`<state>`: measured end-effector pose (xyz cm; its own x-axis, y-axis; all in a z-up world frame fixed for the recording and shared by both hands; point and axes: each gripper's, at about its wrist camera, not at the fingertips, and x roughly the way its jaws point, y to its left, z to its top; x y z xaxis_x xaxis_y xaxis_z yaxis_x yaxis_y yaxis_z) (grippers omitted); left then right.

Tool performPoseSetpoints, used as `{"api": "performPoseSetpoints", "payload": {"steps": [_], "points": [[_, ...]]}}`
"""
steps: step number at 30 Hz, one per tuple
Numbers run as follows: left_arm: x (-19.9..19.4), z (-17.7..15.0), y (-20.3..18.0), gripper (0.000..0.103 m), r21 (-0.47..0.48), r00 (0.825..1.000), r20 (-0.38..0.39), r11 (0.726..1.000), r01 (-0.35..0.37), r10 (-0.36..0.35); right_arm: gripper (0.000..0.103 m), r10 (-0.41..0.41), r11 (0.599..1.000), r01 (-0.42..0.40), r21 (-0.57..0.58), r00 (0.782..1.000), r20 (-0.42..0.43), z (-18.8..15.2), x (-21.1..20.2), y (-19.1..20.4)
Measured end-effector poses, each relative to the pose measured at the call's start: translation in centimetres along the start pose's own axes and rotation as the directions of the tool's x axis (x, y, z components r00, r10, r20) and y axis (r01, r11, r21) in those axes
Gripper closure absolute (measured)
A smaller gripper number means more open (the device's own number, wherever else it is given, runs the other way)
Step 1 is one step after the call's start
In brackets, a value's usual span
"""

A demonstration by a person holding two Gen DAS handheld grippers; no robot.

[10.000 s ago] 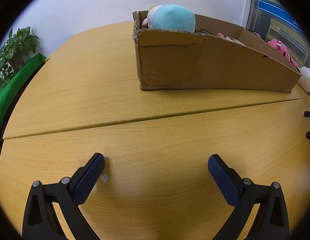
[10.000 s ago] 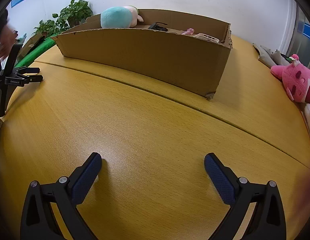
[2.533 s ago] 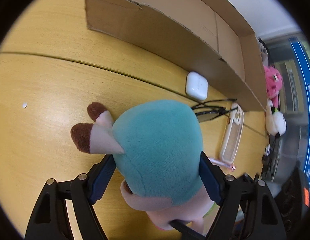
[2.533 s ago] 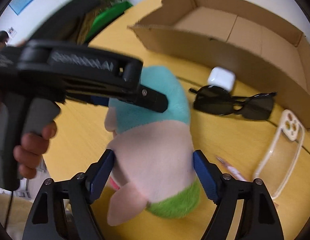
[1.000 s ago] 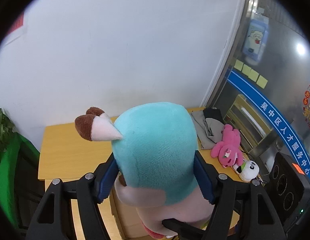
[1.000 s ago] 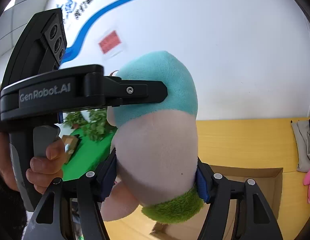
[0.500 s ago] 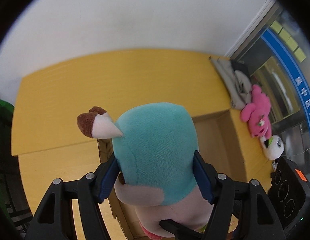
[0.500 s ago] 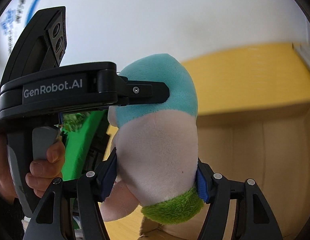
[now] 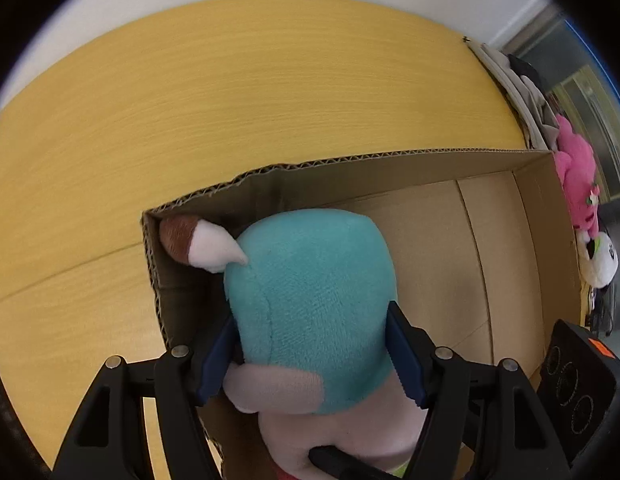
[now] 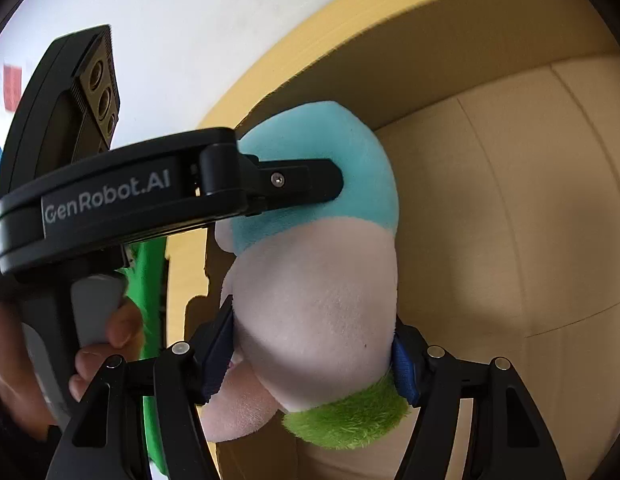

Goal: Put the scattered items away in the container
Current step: 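Open the right gripper to drop the plush into the box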

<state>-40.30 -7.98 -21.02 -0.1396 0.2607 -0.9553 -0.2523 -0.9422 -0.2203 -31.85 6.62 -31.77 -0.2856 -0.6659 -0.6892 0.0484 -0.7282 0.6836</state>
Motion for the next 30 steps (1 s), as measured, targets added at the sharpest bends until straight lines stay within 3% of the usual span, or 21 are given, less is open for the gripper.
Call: {"api": "performPoseSetpoints", "payload": {"steps": [9,12,18,21,24,26,27,28,30], "points": [[-0.7,0.1,-0.2,0.023,0.004,0.998,0.046,0.999,-0.047,0.046,0.026,0.034,0.999,-0.035,0.021,0.999,0.036,0.3,1.1,-2.2],[-1.8,-0.2,-0.2,0.022,-0.003,0.997,0.067,0.999,-0.042,0.042,0.012,0.033,0.999,-0.034,0.017,0.999,0.021,0.4,1.0,-3.0],[-9.2,-2.1,-0.3,0.023,-0.044,0.968,0.246,0.999,-0.031,0.041,0.008,0.014,0.999,-0.014,-0.034,1.000,0.010,0.4,-2.9,-4.0],[-12.1,-5.2,-1.5,0.023,-0.020,0.959,0.282,0.999,-0.027,0.032,0.008,0.029,0.998,-0.028,-0.064,1.000,0.010,-0.9,-6.9,-4.9],[-12.1,-9.3,-3.6,0.023,0.025,0.969,0.245,1.000,0.004,-0.010,0.008,-0.021,0.991,0.025,-0.134,0.999,0.028,-4.1,-11.8,-6.1],[-10.6,-12.2,-5.1,0.023,0.052,0.981,0.187,0.998,0.040,-0.050,0.008,-0.093,0.980,0.100,-0.171,0.994,0.052,0.8,-15.1,-6.5],[-9.7,-13.8,-5.6,0.023,0.047,0.986,0.154,0.997,0.055,-0.061,0.008,-0.141,0.972,0.149,-0.181,0.988,0.061,0.5,-17.3,-6.1],[-8.7,-15.2,-5.8,0.023,0.028,0.989,0.127,0.997,0.069,-0.072,0.008,-0.183,0.964,0.191,-0.185,0.981,0.062,-3.1,-19.5,-6.1],[-6.8,-17.6,-6.1,0.023,-0.031,0.992,0.083,0.995,0.098,-0.095,0.008,-0.290,0.935,0.298,-0.193,0.955,0.066,-4.2,-21.4,-8.6]]}}
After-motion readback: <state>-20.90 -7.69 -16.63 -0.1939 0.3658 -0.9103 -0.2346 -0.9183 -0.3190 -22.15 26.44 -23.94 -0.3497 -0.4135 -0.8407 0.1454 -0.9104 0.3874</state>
